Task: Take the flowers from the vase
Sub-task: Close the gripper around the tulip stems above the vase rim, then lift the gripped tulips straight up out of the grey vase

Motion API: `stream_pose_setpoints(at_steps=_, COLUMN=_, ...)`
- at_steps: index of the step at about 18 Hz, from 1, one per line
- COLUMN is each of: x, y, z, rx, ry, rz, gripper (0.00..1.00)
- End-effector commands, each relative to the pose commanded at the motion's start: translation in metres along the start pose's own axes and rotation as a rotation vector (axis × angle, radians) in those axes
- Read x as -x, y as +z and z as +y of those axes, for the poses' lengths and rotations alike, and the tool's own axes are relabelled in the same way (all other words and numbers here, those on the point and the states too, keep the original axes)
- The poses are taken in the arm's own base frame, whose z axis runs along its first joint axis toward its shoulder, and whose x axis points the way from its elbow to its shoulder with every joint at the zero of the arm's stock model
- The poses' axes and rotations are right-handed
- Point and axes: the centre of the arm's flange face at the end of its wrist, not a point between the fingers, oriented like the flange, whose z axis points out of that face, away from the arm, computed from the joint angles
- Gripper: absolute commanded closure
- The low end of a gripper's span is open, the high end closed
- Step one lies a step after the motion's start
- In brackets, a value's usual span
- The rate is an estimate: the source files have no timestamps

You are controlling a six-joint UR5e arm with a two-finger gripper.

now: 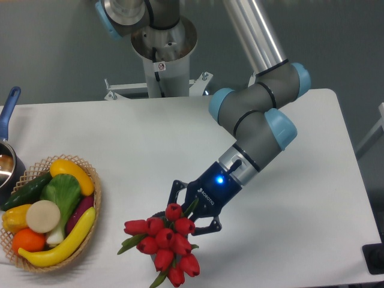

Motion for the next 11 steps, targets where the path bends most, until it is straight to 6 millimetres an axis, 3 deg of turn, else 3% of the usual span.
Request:
stream_pose_setpoints(at_steps=7, x=-0.002, y=-0.032, z=-0.056, rx=-0.109, ry=0.007, rz=0.009, gripper=0.97)
stream_pose_setpoints(at_steps=11, x=0.003, y=-0.05, z=-0.074, rx=-0.158, ry=0.026, rz=0.011, gripper=0.97)
